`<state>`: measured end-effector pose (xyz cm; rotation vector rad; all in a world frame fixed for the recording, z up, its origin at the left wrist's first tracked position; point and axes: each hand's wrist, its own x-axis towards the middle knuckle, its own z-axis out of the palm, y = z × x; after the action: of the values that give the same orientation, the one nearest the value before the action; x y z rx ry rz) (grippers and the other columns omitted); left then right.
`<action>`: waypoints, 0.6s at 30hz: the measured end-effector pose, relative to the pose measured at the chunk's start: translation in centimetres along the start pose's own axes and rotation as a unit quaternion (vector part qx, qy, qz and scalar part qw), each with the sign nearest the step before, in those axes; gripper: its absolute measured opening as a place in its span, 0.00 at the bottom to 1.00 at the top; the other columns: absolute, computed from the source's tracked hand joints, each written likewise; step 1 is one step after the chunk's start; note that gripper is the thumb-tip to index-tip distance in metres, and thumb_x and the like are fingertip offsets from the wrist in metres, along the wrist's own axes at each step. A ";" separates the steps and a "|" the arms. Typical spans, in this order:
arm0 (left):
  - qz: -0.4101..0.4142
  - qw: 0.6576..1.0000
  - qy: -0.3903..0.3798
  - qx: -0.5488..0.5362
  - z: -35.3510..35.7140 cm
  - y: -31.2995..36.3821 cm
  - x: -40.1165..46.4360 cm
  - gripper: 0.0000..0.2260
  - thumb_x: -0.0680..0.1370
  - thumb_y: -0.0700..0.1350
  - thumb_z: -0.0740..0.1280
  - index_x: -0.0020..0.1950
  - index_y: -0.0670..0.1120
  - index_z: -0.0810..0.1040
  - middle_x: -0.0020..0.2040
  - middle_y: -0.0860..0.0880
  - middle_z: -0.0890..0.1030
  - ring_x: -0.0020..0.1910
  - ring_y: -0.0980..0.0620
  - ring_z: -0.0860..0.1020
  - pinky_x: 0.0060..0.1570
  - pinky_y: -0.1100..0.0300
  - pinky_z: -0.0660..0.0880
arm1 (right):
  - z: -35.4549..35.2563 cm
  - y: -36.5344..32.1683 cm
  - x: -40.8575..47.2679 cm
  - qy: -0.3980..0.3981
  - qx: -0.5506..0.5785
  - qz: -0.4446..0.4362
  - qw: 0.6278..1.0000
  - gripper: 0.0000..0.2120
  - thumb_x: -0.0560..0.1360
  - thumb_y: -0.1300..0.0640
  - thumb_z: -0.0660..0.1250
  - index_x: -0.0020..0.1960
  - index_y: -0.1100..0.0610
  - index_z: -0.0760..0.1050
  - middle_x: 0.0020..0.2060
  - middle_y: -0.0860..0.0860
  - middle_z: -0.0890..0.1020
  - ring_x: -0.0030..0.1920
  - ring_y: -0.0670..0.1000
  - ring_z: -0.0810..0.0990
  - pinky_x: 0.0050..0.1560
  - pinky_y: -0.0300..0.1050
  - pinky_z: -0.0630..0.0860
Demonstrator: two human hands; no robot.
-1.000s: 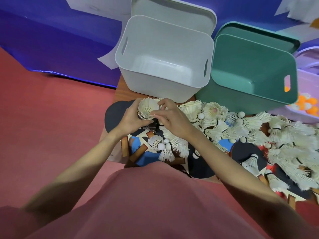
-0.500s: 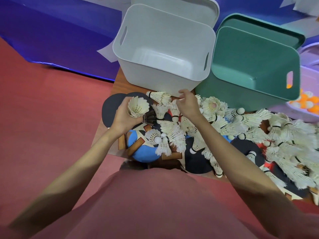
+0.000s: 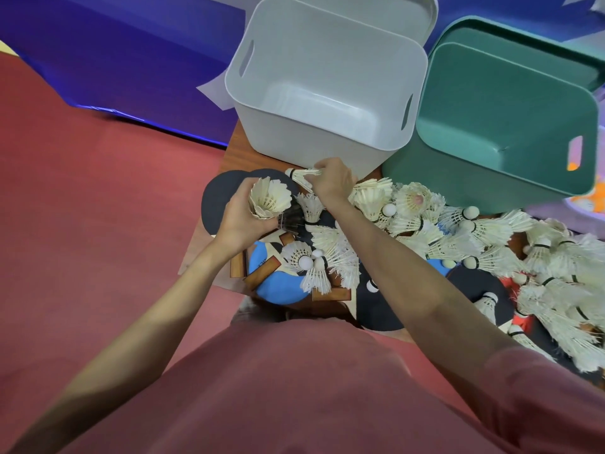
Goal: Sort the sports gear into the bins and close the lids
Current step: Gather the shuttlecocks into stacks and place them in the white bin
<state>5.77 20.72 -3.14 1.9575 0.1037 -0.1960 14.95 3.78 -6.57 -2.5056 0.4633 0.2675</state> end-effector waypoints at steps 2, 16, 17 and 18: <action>-0.005 1.000 -0.004 -0.005 -0.2 0.3 -0.1 0.27 0.61 0.47 0.76 0.56 0.49 0.71 0.46 0.59 0.77 0.44 0.63 0.76 0.44 0.70 0.70 | 0.3 0.1 0.2 -0.011 0.036 0.003 0.999 0.17 0.70 0.53 0.74 0.57 0.55 0.80 0.55 0.51 0.82 0.58 0.53 0.78 0.60 0.45 0.70; -0.010 0.988 -0.032 0.150 -1.3 0.7 1.4 0.24 0.68 0.37 0.73 0.61 0.43 0.71 0.45 0.53 0.77 0.45 0.52 0.76 0.40 0.63 0.66 | -8.4 1.8 -6.7 0.096 0.287 -0.144 0.942 0.26 0.66 0.61 0.76 0.61 0.55 0.71 0.39 0.43 0.75 0.38 0.38 0.73 0.40 0.28 0.69; -0.001 0.988 -0.038 0.152 -1.0 1.1 1.6 0.24 0.68 0.37 0.74 0.61 0.43 0.71 0.45 0.53 0.76 0.44 0.52 0.75 0.39 0.63 0.66 | -9.4 1.9 -7.3 0.095 0.287 -0.158 0.940 0.26 0.66 0.61 0.77 0.60 0.55 0.70 0.37 0.41 0.74 0.37 0.37 0.73 0.40 0.28 0.68; 0.011 0.987 -0.046 0.152 -0.6 1.5 1.9 0.24 0.68 0.38 0.74 0.61 0.43 0.71 0.44 0.54 0.76 0.44 0.52 0.75 0.38 0.63 0.65 | -10.2 2.1 -7.7 0.087 0.279 -0.168 0.941 0.26 0.66 0.61 0.77 0.60 0.54 0.70 0.38 0.41 0.74 0.37 0.36 0.74 0.41 0.28 0.68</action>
<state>7.91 20.71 -1.93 2.2481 -0.0081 -0.3016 7.97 -1.63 2.95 -2.0041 0.1386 -0.1991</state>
